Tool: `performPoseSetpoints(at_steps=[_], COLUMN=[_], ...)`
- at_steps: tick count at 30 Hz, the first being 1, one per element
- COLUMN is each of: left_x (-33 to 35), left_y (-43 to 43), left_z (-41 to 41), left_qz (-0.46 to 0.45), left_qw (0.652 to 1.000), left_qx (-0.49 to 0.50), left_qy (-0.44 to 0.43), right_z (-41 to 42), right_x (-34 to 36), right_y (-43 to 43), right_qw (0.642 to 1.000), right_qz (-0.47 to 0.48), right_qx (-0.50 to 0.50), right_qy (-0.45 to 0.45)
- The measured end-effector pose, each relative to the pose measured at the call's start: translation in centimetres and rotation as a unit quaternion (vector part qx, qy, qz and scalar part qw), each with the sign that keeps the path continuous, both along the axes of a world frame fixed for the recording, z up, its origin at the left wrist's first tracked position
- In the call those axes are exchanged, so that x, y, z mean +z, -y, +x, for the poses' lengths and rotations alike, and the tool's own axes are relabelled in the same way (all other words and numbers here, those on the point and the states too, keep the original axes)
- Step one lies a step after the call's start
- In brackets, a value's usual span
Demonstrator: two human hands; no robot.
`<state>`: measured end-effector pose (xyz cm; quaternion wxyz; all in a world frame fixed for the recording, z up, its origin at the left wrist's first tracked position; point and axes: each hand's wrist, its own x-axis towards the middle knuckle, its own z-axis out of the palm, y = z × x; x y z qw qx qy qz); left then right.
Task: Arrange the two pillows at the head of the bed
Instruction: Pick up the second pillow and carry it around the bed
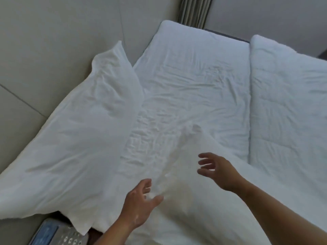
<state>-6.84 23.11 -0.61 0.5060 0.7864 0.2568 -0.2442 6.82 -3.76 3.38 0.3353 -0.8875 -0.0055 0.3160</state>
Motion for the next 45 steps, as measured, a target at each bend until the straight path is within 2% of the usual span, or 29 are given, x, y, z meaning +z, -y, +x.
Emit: performPoseSetpoints(at_steps=[3,6,13,17,22,25,29,37,41,45], left_x=[-1.8,-3.1,-5.1,-5.7,-6.4,-7.0,-9.3,-13.7,-16.1,-17.6], left_y=[4.5,7.5,12.6,16.4,21.4,24.4,27.9,32.5,33.4,34.1], left_z=[-0.4,-1.4,-4.0,-4.7,-5.0,-4.9,-5.1,-5.7,-6.7,-7.5], left_qz=[-0.038,-0.042,-0.047,-0.069,-0.108,-0.113,-0.158,-0.258,-0.267,-0.308], left_qw=[0.996,0.988,0.975,0.973,0.969,0.964,0.943,0.881,0.865,0.842], left_qx=[-0.077,-0.142,-0.166,-0.106,-0.014,0.029,0.112,0.268,0.338,0.383], left_qy=[-0.024,-0.052,-0.140,-0.193,-0.224,-0.240,-0.271,-0.293,-0.259,-0.224], right_z=[-5.4,-10.3,-15.2,-12.7,-7.1,-3.6,0.2,5.6,6.5,6.2], right_x=[-1.8,-3.1,-4.0,-4.3,-5.1,-6.3,-9.2,-14.9,-17.5,-18.5], right_y=[5.6,9.8,16.7,21.2,25.3,26.9,28.3,30.1,30.5,30.6], right_qw=[0.991,0.977,0.966,0.975,0.986,0.986,0.979,0.978,0.977,0.981], right_qz=[0.017,0.010,-0.019,-0.064,-0.129,-0.158,-0.195,-0.168,-0.150,-0.131], right_qx=[-0.129,-0.207,-0.248,-0.207,-0.106,-0.038,-0.004,0.010,0.018,0.021], right_qy=[-0.032,-0.048,-0.073,-0.057,-0.025,-0.035,-0.051,-0.123,-0.149,-0.138])
